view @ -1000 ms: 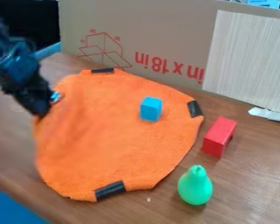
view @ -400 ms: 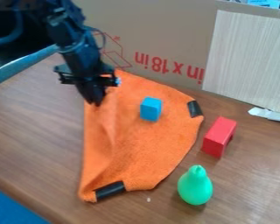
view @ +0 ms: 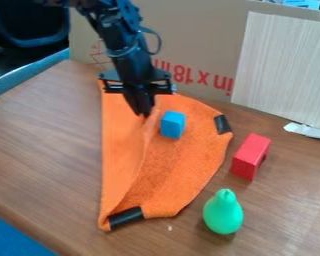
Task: Fold the clothe from to top left
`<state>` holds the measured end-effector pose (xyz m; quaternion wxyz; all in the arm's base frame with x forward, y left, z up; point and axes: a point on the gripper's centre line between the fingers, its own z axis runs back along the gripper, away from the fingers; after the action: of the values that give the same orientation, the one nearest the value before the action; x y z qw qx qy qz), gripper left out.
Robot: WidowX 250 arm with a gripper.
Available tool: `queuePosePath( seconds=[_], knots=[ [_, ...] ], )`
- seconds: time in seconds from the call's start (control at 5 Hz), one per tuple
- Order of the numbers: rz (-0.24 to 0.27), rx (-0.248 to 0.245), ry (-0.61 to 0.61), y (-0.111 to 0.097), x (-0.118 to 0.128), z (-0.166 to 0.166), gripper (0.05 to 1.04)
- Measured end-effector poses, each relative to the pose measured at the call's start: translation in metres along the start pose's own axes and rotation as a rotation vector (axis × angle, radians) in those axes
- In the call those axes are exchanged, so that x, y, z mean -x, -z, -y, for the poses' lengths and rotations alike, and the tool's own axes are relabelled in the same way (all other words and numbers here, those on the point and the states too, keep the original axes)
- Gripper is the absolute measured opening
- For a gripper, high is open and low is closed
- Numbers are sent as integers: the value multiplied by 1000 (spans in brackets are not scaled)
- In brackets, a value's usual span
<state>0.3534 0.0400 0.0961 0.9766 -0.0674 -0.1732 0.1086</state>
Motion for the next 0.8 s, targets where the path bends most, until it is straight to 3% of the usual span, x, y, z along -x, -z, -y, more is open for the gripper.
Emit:
queuePosePath(
  seconds=[0.4,0.8],
  knots=[
    [27,18,-17,-2,-15,35,53],
    [28,5,-55,13,-22,63,67]
  ],
)
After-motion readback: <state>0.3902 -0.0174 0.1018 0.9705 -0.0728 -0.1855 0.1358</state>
